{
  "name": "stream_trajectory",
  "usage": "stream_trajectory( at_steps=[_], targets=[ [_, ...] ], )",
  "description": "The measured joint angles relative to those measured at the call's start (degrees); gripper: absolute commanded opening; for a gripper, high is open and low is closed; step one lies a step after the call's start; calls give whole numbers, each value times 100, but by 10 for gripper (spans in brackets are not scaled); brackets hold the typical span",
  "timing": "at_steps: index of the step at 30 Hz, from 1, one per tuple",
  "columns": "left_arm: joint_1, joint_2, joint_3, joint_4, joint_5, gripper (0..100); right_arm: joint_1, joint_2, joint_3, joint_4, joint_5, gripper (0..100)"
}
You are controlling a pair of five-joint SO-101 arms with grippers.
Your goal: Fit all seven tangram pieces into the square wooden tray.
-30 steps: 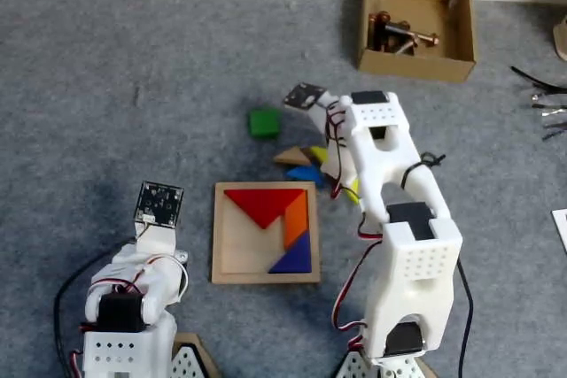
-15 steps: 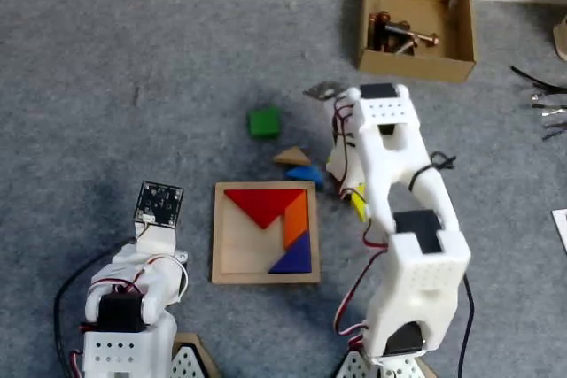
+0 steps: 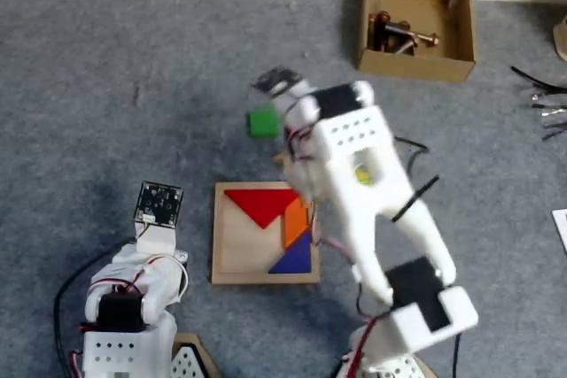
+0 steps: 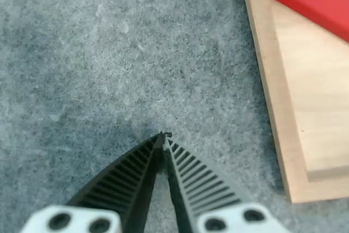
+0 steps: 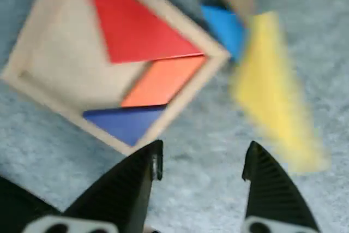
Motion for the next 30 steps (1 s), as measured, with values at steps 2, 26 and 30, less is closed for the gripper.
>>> stream_trajectory(
  at_steps=[2, 26, 30],
  targets=[
    [0, 0, 0, 0, 0, 5, -360, -229, 352, -97, -193, 220],
    [0, 0, 0, 0, 0, 5, 1029, -3218, 3077, -1538, -457, 223],
    [0, 0, 0, 0, 0, 5, 1037, -4255, 3710, -1538, -457, 223]
  ],
)
